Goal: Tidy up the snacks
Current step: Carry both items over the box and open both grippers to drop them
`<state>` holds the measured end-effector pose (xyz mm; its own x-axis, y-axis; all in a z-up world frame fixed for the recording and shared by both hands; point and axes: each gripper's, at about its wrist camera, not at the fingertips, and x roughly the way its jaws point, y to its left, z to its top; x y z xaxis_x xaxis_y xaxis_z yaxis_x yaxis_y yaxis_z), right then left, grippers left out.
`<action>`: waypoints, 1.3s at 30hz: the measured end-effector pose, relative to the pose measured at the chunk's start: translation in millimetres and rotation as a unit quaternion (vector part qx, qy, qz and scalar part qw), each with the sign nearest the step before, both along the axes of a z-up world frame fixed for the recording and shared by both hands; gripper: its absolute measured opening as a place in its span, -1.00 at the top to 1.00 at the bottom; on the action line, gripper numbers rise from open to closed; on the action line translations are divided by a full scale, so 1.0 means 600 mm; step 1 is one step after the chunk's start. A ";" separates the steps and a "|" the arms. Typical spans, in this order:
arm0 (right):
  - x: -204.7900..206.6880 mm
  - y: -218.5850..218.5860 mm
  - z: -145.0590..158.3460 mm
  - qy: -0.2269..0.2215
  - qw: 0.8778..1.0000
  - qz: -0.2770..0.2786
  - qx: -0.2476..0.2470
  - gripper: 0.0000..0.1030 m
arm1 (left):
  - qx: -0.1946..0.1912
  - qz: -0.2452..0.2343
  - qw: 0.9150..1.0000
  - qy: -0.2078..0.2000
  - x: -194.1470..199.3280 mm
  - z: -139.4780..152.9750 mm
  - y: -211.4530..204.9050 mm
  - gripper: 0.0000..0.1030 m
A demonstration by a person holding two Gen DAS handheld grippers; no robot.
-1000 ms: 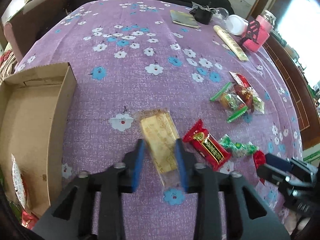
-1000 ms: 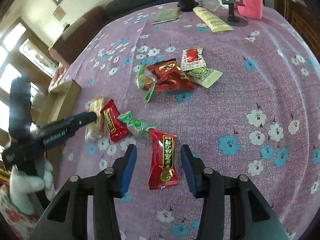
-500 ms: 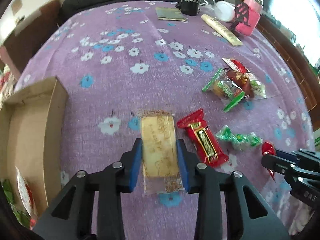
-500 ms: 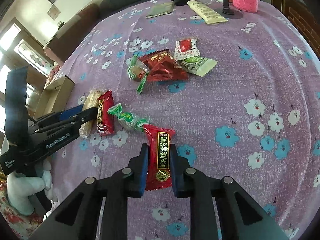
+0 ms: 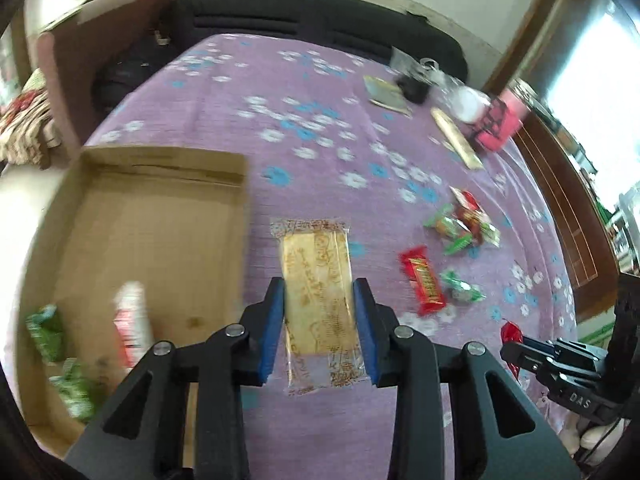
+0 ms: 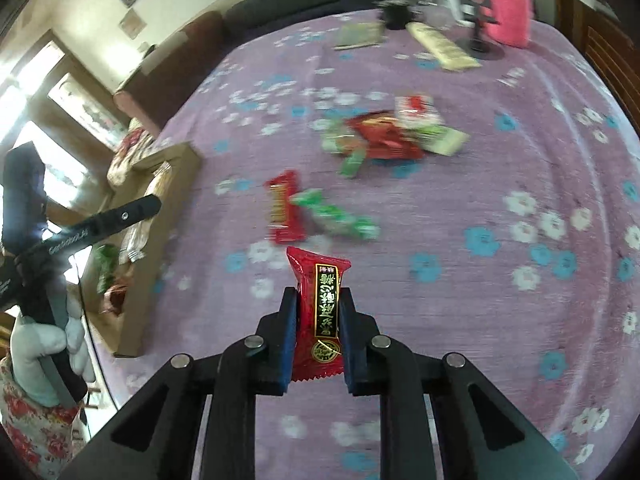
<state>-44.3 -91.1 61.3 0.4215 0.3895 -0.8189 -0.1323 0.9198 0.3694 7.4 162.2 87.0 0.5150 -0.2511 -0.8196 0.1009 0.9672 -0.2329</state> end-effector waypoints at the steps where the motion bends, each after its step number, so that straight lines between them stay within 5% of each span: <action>1: 0.003 0.026 0.006 -0.002 1.000 0.012 0.006 0.66 | 0.002 0.009 1.000 -0.002 -0.003 0.003 0.023 0.30; 10: 0.037 0.226 0.036 -0.013 0.994 0.096 0.044 0.66 | 0.004 0.068 0.998 0.005 -0.003 -0.001 0.197 0.30; 19: 0.058 0.386 -0.013 0.008 0.990 0.138 0.013 0.66 | 0.002 0.068 0.997 0.040 0.042 -0.051 0.276 0.29; 31: 0.068 0.443 -0.040 0.013 0.991 0.131 -0.014 0.53 | -0.046 0.067 0.995 0.055 0.043 -0.054 0.312 0.27; 39: 0.058 0.386 -0.007 -0.019 0.995 0.096 0.001 0.43 | -0.088 0.081 0.993 0.026 0.027 0.001 0.301 0.17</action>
<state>-9.5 140.3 56.9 0.3694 0.4674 -0.8032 -0.3188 0.8756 0.3629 23.7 343.0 87.9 0.5188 -0.3104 -0.7966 -0.0684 0.9137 -0.4006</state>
